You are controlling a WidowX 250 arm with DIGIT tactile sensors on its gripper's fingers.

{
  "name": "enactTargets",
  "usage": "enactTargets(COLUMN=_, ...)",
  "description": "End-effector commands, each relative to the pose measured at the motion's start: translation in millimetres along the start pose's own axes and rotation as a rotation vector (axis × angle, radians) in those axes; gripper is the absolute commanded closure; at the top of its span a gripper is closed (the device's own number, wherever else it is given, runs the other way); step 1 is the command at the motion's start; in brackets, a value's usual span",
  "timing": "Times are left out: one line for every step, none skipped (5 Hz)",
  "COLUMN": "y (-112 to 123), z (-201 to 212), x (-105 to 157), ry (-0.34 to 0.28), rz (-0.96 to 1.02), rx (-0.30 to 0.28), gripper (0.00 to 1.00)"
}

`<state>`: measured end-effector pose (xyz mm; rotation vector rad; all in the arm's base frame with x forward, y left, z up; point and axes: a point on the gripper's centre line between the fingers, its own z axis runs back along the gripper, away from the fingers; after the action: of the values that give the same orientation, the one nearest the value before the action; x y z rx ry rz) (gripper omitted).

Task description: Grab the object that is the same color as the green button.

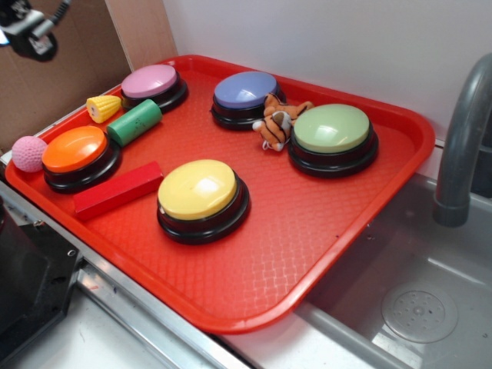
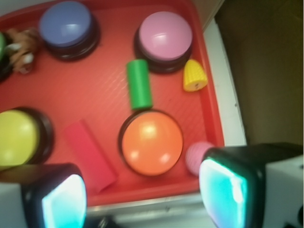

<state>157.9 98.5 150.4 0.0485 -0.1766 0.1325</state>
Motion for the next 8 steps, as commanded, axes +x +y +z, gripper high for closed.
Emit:
enactTargets(y=21, z=-51, x=27, ry=-0.049, rz=0.084, rx=0.075, gripper=0.0)
enactTargets(y=14, z=-75, x=28, ry=-0.082, rz=0.179, rx=0.132, gripper=0.0)
enactTargets(y=16, z=-88, x=28, ry=-0.161, rz=0.183, rx=0.119, gripper=0.0)
enactTargets(y=11, z=-105, x=42, ry=-0.199, rz=0.126, rx=0.089, gripper=0.0)
enactTargets(y=-2, z=-108, x=53, ry=-0.249, rz=0.095, rx=0.052, gripper=0.0)
enactTargets(y=-4, z=-116, x=52, ry=-0.27, rz=0.08, rx=0.05, gripper=0.0)
enactTargets(y=-3, z=-123, x=48, ry=-0.269, rz=0.073, rx=0.033, gripper=0.0)
enactTargets(y=-2, z=-128, x=43, ry=-0.255, rz=0.093, rx=0.053, gripper=0.0)
